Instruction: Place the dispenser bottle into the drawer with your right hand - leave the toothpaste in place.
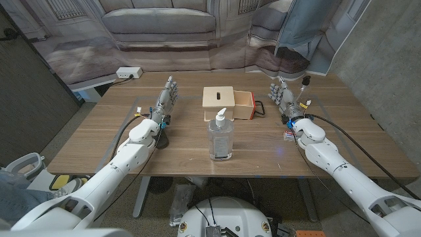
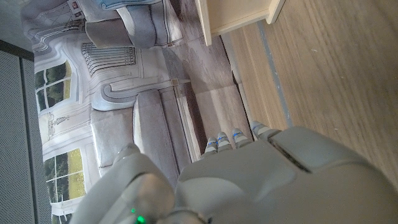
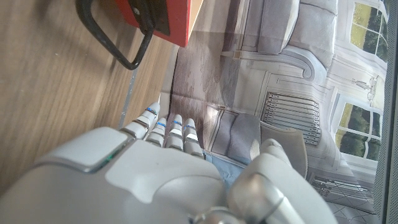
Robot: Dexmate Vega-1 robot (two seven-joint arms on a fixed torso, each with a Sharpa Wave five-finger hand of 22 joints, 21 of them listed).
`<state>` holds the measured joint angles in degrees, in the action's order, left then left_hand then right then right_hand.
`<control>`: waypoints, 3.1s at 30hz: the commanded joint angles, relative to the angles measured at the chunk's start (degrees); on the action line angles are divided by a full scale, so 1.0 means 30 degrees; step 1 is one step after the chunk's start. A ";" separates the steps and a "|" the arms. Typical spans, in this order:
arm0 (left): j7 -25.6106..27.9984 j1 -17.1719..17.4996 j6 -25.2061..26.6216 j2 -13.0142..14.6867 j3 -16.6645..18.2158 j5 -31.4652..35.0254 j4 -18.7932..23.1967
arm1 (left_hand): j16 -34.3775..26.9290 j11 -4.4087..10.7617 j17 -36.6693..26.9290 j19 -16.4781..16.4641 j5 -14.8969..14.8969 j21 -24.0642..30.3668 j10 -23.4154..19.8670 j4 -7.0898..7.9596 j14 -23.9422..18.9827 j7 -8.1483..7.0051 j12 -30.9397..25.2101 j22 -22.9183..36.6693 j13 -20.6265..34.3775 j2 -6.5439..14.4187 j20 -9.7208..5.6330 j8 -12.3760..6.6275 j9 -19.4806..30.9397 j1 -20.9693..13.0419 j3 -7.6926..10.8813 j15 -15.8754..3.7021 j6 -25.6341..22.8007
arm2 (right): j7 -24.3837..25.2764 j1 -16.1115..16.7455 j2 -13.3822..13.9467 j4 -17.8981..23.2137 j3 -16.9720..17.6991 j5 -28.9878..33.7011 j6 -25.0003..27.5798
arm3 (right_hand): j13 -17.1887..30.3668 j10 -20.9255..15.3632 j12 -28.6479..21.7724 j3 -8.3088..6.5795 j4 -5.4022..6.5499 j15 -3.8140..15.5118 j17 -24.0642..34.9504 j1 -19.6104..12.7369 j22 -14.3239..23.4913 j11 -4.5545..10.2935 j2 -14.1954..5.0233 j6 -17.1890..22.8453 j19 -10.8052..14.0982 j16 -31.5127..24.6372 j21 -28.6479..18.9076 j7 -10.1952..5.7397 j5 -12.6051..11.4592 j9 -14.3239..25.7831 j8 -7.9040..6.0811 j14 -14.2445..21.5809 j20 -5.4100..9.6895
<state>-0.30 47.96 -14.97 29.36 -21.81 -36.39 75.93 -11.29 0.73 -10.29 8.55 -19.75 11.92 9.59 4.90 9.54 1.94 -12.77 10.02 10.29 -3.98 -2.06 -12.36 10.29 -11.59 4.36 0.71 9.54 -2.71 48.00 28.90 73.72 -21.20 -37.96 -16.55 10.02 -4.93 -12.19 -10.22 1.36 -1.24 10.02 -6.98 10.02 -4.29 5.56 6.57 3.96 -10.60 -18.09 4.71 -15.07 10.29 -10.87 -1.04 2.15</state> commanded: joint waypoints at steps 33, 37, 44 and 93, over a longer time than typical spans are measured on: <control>-0.0067 -0.0669 0.2589 0.0636 -0.0599 0.0048 0.1062 | 0.0079 -0.0107 -0.0039 0.0284 -0.0130 -0.0029 0.0092 -0.0058 0.0447 0.0032 0.0059 0.0118 0.0079 0.0442 -0.0873 0.0025 0.0098 -0.0663 0.0160 0.0145 0.1305 | -0.0554 -0.0151 0.0138 0.0487 -0.0197 0.0101 -0.0103 | 0.0084 -0.0207 -0.0038 -0.0232 -0.0221 -0.0257 0.0066 -0.0597 0.0088 -0.0067 -0.0359 0.0189 0.0049 -0.0067 0.0204 -0.0102 -0.0091 0.0053 -0.0105 0.0007 0.0523; -0.0126 -0.0632 0.2563 0.0715 -0.0534 -0.0002 0.1062 | 0.0091 -0.0121 -0.0042 0.0314 -0.0127 -0.0044 0.0076 -0.0071 0.0453 0.0032 0.0071 0.0122 0.0082 0.0489 -0.0848 0.0020 0.0099 -0.0711 0.0166 0.0161 0.1238 | -0.0476 -0.0135 -0.0056 0.0456 -0.0149 0.0019 -0.0301 | 0.0087 -0.0183 -0.0019 -0.0253 -0.0250 -0.0282 0.0068 -0.0658 0.0089 -0.0077 -0.0409 0.0163 0.0053 -0.0063 0.0237 -0.0111 -0.0085 0.0055 -0.0092 0.0012 0.0500; -0.0158 -0.0491 0.2597 0.0906 -0.0400 -0.0106 0.1231 | 0.0094 -0.0114 -0.0044 0.0353 -0.0122 -0.0062 0.0039 -0.0087 0.0431 0.0016 0.0080 0.0126 0.0084 0.0544 -0.0839 0.0034 0.0101 -0.0771 0.0171 0.0186 0.1202 | -0.0414 -0.0044 0.0053 0.0808 -0.0115 0.0107 -0.0395 | 0.0098 0.0126 0.0122 -0.0306 -0.0352 -0.0367 0.0073 -0.0846 0.0091 -0.0162 -0.0537 0.0001 -0.0055 0.0008 0.0393 -0.0100 -0.0055 0.0062 -0.0027 -0.0146 0.0405; -0.0324 -0.0257 0.3327 0.1430 -0.0412 -0.0320 0.1835 | -0.0002 -0.0127 -0.0059 0.0071 -0.0029 0.0022 -0.0495 -0.0197 -0.0149 0.0037 0.0066 0.0143 0.0099 0.0771 -0.0633 0.0006 0.0115 -0.1128 0.0054 0.0154 0.0517 | 0.0268 0.0999 0.1593 0.3825 0.0691 0.0408 -0.0252 | 0.0120 -0.0029 0.0061 -0.0289 -0.0664 -0.0479 0.0082 -0.1256 0.0112 -0.0221 -0.0686 0.0040 0.0084 -0.0070 0.0742 -0.0080 0.0189 0.0081 -0.0093 0.0017 0.0179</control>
<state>-0.56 47.75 -5.21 33.60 -22.77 -37.24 82.10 -10.93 0.31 -10.26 8.94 -19.74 11.91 8.12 4.72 9.53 1.95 -12.49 10.26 10.26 -1.72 -1.83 -12.36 10.54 -14.29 4.51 1.08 9.52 -2.52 50.45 33.00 83.60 -19.92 -36.85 -17.07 10.27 -4.50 -11.64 -10.84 -0.23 -2.58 9.99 -9.99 10.28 -4.93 3.30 6.35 3.93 -10.59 -16.07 4.49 -14.79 10.26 -10.87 -1.33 2.16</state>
